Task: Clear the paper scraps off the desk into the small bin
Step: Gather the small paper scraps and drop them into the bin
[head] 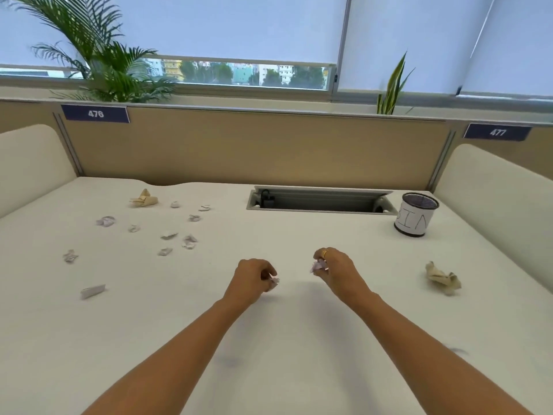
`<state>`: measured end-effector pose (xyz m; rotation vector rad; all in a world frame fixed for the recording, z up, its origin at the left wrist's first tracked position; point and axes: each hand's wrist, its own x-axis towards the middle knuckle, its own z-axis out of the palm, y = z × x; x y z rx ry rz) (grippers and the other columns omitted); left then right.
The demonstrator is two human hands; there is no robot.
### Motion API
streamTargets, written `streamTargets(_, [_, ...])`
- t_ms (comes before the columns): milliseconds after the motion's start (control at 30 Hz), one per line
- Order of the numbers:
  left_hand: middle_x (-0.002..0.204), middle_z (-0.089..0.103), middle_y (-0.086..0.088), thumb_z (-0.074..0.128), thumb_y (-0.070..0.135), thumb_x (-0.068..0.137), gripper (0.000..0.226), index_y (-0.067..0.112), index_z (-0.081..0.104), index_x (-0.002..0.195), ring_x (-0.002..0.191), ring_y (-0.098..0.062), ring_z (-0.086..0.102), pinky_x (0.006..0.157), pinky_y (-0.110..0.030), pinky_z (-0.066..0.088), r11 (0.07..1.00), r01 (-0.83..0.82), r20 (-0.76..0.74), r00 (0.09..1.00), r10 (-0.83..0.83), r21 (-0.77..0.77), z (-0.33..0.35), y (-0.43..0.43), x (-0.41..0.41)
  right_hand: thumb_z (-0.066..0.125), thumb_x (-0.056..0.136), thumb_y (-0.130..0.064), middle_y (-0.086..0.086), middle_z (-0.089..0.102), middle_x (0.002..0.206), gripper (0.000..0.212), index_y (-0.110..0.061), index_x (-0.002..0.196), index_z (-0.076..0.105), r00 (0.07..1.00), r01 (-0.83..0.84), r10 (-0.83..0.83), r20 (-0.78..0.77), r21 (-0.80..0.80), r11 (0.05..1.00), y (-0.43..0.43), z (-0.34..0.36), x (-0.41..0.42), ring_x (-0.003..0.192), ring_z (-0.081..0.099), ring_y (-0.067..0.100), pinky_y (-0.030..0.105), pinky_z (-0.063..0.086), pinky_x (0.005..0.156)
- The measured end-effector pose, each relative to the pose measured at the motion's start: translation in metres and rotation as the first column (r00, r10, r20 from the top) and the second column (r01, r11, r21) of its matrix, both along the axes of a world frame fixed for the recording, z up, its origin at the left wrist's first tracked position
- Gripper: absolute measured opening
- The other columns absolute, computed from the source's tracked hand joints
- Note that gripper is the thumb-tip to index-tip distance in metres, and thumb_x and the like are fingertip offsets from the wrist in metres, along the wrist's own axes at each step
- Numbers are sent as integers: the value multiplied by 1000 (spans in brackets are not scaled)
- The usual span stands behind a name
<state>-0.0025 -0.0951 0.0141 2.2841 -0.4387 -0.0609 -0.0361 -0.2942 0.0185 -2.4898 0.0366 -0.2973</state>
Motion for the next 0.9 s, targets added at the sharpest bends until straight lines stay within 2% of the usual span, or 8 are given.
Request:
streamTargets(100, [80,73,-18,70,9,78,10,0,68,83,53,-2,53,51,1,39,1000,23,3,1000,-23,-1,3,-33,12,63,85,-1,15,72,92,17,3,101,58,989,139,-146,35,146,979,-35,4,5,87,67,23,21,44,76])
streamTargets(167, [84,73,-16,71,10,79,10,1,69,83,61,-10,56,58,-8,43,999,42,-4,999,-42,24,3,-54,21,65,84,-2,16,72,92,17,3,100,58,976,207,-218,32,199,958,-56,5,8,85,66,24,22,44,75])
streamTargets(367, [95,72,-16,71,7,78,14,1,71,90,79,-21,65,75,-23,52,988,137,-77,988,-132,69,-7,-113,47,68,81,-3,16,73,91,15,1,95,63,938,329,-341,56,152,932,-124,10,27,81,63,21,21,40,72])
streamTargets(467, [96,73,-15,70,5,79,14,2,71,92,76,-16,63,74,-19,48,987,152,-79,986,-148,44,-7,-139,63,69,80,-1,20,71,93,17,3,96,65,899,400,-422,118,176,900,-159,21,42,78,60,22,23,41,72])
streamTargets(567, [97,73,-14,70,8,79,16,3,72,95,75,-12,60,70,-14,45,984,178,-76,982,-175,25,-9,-164,77,68,80,-4,21,70,96,17,-1,96,67,805,508,-570,168,301,807,-192,34,60,88,64,31,31,48,77])
streamTargets(700, [97,72,-15,69,6,80,16,2,71,96,70,-9,58,53,5,40,980,196,-76,977,-198,-26,-12,-192,94,68,81,-9,20,70,102,20,-2,100,66,709,595,-686,166,381,707,-232,48,84,99,64,34,37,51,88])
streamTargets(800, [98,72,-17,69,5,80,16,0,71,96,71,-12,60,53,4,43,981,190,-96,976,-194,-48,-15,-207,105,70,80,-9,21,69,104,23,-1,101,65,683,615,-713,159,401,679,-252,53,98,98,64,34,35,50,86])
streamTargets(900, [99,72,-17,67,4,81,16,0,70,97,74,-13,61,61,-3,45,982,176,-105,978,-182,-68,-19,-219,113,69,82,-10,20,68,108,25,-1,105,64,679,634,-718,154,369,679,-263,52,108,101,63,33,34,48,86])
